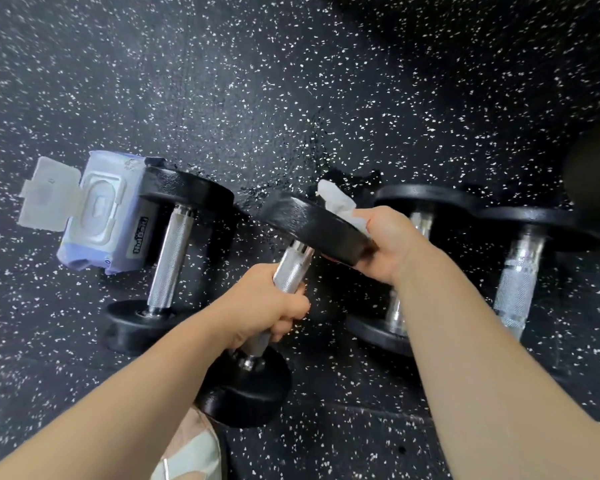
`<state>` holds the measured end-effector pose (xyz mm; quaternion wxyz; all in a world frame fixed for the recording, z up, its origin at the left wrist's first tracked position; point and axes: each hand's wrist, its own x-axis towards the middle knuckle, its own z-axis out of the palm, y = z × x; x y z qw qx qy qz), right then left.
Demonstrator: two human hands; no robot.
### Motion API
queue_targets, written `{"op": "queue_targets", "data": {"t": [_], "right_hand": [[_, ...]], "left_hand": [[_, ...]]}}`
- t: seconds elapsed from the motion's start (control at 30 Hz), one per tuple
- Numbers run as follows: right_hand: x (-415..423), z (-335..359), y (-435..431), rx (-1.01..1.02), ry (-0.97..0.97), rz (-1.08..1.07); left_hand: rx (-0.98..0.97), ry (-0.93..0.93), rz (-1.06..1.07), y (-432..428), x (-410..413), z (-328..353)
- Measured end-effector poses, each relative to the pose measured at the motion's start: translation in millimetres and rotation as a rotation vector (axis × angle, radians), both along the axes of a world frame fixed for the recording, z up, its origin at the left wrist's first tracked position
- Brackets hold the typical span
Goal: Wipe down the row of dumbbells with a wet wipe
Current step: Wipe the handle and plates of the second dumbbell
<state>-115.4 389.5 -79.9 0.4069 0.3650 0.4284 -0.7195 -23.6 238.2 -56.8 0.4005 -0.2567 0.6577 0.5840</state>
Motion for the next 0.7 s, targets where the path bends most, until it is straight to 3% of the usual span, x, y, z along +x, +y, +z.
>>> {"op": "queue_targets", "data": {"t": [0.13,0.27,0.37,0.43,0.5,0.6,0.7], "right_hand": [[-2.5,-12.8,4.7,0.197,0.053,0.239],[-3.1,-3.4,0.4,0.202,0.168,0.414],[-13.3,23.2,-12.6,0.134,0.419,0.574],[-14.5,42.4,-17.1,0.23,0.635,0.778],[-6.2,55.1,-11.7,0.269,0.731,0.881],[12.4,71.1,-3.4,0.261,0.814,0.888],[10.5,69.1,-4.9,0.273,0.759,0.876]], "left_hand": [[-0.042,-0.027,-0.171,-4.7,0.9,-1.6],[-0.076,-0.05,-0.264,-0.3,7.9,-4.5],[-0.098,-0.059,-0.297,4.3,11.8,-8.6],[-0.119,-0.057,-0.305,6.1,13.9,-9.7],[-0.126,-0.061,-0.295,7.4,15.8,-9.2],[-0.125,-0.071,-0.273,8.2,17.5,-7.9],[-0.143,-0.072,-0.271,8.8,17.9,-9.8]]}}
